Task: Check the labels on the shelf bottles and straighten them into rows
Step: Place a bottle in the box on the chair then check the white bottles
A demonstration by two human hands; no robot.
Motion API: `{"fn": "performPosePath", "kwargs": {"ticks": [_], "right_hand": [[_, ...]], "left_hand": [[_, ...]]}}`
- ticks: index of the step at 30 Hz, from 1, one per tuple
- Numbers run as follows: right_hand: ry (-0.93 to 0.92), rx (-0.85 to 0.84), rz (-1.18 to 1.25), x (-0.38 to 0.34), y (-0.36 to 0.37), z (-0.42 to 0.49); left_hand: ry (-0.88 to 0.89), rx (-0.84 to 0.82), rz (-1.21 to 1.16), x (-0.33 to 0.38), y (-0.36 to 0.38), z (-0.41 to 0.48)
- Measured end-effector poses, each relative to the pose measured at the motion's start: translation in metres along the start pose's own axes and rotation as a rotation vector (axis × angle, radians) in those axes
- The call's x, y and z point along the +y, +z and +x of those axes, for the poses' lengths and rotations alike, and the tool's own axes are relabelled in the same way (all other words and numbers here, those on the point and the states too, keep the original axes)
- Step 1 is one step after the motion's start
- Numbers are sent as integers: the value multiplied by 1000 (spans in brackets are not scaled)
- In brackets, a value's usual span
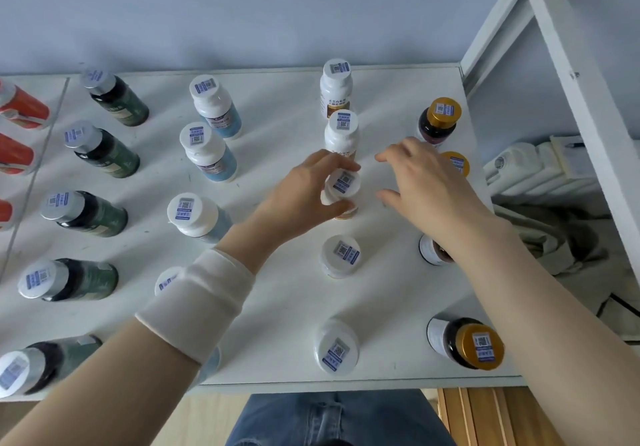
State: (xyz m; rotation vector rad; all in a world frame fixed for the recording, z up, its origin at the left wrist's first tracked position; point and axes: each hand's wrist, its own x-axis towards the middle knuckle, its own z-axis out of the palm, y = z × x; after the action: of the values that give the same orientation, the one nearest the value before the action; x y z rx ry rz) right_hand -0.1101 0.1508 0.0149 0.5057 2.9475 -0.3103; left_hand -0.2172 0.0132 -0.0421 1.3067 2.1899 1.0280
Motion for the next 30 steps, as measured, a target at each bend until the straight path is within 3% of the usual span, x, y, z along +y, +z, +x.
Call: {"fn": "performPosePath", "kwargs": {"ticks": [3, 8, 11, 14, 17, 19, 21, 24, 26, 30], "right_hand": [[-1, 14, 23, 6, -4, 5], [2, 61, 92, 17, -11, 20], [-11, 69, 129, 20, -11, 32], [-11, 88, 199, 24, -6, 41], [40, 209, 438, 27, -2, 46], [134, 220, 715, 24, -2, 48], [179, 33, 1125, 20, -5, 48], [127, -273, 1682, 17, -7, 44], [40, -230, 1694, 14, -5, 40], [-77, 80, 1542, 8, -2, 37]], "left_hand": [[16, 38, 52, 3, -4, 1], [32, 317, 111, 6, -23, 36], [-116, 189, 213, 1, -19, 63], [-133, 135, 235, -2, -15, 72], [-196, 197, -18, -1, -30, 66], [-246, 214, -391, 7, -41, 55], [-223, 214, -784, 19, -46, 45], [-181, 202, -944, 26, -46, 34], [-197, 187, -875, 27, -45, 30], [-238, 194, -801, 27, -46, 26]]}}
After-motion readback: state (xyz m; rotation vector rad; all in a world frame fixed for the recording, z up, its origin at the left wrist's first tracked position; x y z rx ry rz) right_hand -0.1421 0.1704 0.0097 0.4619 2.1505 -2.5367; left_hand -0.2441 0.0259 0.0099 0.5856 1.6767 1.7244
